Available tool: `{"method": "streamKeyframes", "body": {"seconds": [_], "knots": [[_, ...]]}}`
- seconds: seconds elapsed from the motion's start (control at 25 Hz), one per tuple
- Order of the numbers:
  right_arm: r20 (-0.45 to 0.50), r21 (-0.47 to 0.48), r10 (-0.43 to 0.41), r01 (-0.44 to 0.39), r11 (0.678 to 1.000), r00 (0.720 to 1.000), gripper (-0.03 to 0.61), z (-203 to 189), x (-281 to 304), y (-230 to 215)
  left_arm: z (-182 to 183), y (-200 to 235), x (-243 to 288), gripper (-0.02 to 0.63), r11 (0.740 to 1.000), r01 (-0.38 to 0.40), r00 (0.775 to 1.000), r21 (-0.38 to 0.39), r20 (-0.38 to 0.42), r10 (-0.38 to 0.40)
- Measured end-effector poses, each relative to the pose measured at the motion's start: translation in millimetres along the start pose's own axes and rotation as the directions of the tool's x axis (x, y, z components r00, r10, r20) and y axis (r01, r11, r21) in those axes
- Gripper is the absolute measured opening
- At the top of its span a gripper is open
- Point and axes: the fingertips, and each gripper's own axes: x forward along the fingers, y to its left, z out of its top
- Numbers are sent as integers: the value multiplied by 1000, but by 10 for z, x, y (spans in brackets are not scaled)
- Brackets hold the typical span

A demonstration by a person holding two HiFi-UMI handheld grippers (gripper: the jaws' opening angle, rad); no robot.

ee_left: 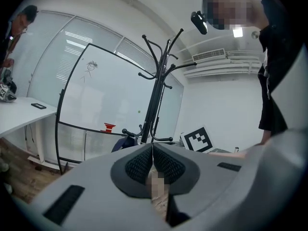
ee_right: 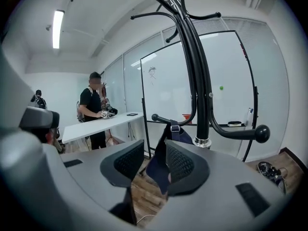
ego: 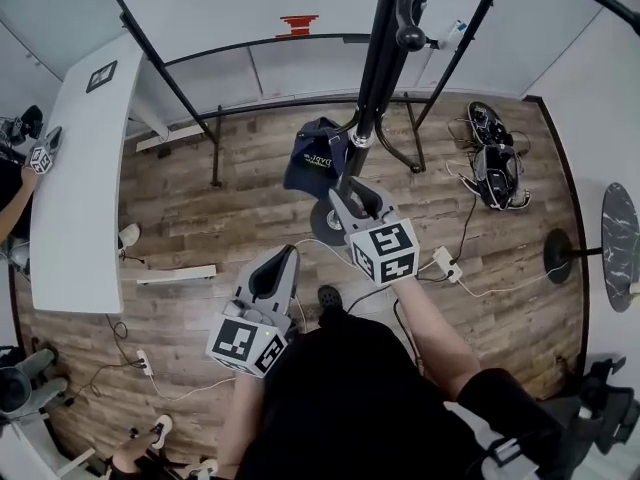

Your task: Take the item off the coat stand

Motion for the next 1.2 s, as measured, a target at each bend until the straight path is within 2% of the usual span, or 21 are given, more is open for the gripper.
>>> {"method": "streamKeyframes", "body": {"seconds": [0.24,0.4,0.92,1.2], "knots": [[-30,-4,-6,6,1000,1000,210,-111,246,-180,-51,2,-9,20,997,-68,998,-30,-1,68],[-48,-21,-29,28,999,998,250,-190,376,-273,-78,-44,-18,20,997,-81,997,-20,-9,81],[-95,-43,-78,75,996,992,272,-341,854,-434,-181,54,-66,20,987,-155,987,-30,-48,154],[-116,-2,-101,102,995,988,260,-419,1016,-489,-187,118,-122,20,982,-186,981,-34,-58,184]]}}
